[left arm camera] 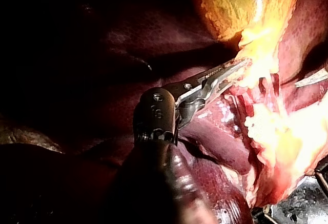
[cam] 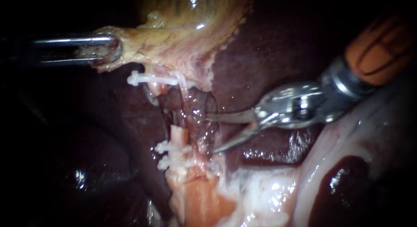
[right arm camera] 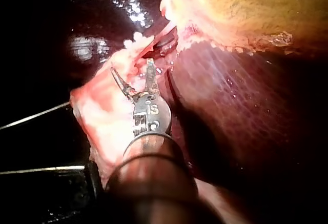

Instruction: Go back from the cut left tube

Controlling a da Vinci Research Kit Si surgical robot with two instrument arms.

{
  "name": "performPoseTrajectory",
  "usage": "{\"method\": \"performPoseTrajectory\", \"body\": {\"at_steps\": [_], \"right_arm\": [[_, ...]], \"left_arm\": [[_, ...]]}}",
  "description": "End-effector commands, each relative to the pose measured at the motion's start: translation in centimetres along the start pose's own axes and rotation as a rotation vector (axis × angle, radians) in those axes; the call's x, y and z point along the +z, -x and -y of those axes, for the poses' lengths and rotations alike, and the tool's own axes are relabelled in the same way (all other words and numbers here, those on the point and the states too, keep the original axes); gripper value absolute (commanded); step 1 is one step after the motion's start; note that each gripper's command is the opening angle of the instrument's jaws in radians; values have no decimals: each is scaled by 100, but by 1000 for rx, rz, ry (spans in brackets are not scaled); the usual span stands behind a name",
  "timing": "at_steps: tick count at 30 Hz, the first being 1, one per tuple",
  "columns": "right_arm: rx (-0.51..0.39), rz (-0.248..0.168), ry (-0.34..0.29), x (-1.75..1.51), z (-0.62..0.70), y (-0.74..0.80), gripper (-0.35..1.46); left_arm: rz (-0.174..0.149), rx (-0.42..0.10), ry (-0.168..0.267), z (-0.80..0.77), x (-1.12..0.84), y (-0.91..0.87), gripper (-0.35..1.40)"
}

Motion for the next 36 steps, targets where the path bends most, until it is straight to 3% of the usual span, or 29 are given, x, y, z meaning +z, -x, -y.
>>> {"method": "performPoseTrajectory", "body": {"at_steps": [1, 4, 11, 23, 36], "right_arm": [[-5, 1, 13, -8, 0, 3, 145], [-11, 5, 51, -25, 1, 13, 145], [-15, 9, 53, -36, -2, 22, 145], [-15, 9, 53, -39, -5, 26, 145], [-13, 9, 54, -37, -6, 22, 143]], "left_arm": [[0, 0, 0, 0, 1, 0, -35], [-1, 0, 0, 0, 2, 0, -35], [-2, 1, -2, 2, 7, 3, -35], [-6, 20, -4, 25, 55, 31, -35], [-4, 18, -1, 22, 51, 28, -35]]}}
